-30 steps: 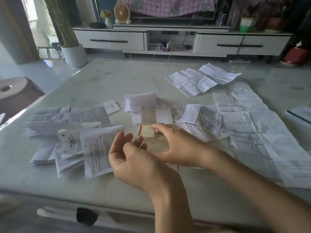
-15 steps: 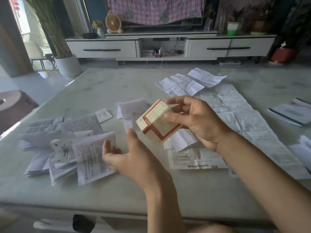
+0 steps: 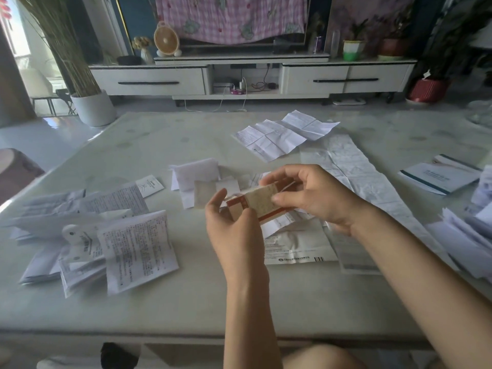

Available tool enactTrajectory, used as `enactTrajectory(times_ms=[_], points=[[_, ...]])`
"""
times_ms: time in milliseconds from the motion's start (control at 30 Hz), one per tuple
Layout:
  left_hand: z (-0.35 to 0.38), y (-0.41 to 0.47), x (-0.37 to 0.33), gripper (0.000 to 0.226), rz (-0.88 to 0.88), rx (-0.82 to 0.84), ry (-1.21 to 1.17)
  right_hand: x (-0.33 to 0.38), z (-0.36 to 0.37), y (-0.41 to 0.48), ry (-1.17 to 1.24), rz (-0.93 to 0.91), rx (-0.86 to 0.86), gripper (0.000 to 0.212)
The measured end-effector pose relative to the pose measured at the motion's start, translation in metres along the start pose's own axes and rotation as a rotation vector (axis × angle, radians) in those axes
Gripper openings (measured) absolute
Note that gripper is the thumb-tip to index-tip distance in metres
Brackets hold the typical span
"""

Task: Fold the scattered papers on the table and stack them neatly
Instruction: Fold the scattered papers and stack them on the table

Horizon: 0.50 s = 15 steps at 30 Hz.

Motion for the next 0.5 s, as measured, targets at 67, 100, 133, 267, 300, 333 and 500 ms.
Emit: enactTrajectory(times_ms=[67,100,133,267,300,333,500], points=[[0.001,0.000,0.002,0.048,0.041,0.015,0.051,-0.001,-0.001,-0.002,-0.089,0.000,-0.001,0.025],[0.001,-0.001,0.002,0.048,0.054,0.006,0.087,-0.002,-0.002,-0.002,-0.122,0.010,-0.004,0.021],[0.002,0.000,0.004,0.047,0.063,-0.009,0.120,-0.003,-0.003,-0.003,-0.148,0.026,-0.008,0.017],[0.000,0.004,0.007,0.038,0.120,-0.170,0.230,-0.008,-0.004,-0.003,-0.051,0.050,-0.003,0.013],[-0.001,0.005,0.007,0.033,0.121,-0.202,0.240,-0.008,-0.004,-0.003,0.002,0.060,0.001,0.012],[-0.003,0.006,0.008,0.028,0.128,-0.208,0.232,-0.008,-0.004,-0.003,0.055,0.072,0.002,0.012],[-0.003,0.010,0.011,0.020,0.094,-0.208,0.070,-0.017,0.006,-0.003,0.222,0.162,-0.073,0.015]])
Point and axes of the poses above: each hand's wrist, its own y-axis towards the middle knuckle, its own z-axis out of the palm, x = y × z, the point moved 1 cm from there along y, towards the middle knuckle, and after that the axes turned 15 degrees about -z, right-handed, at the moved point
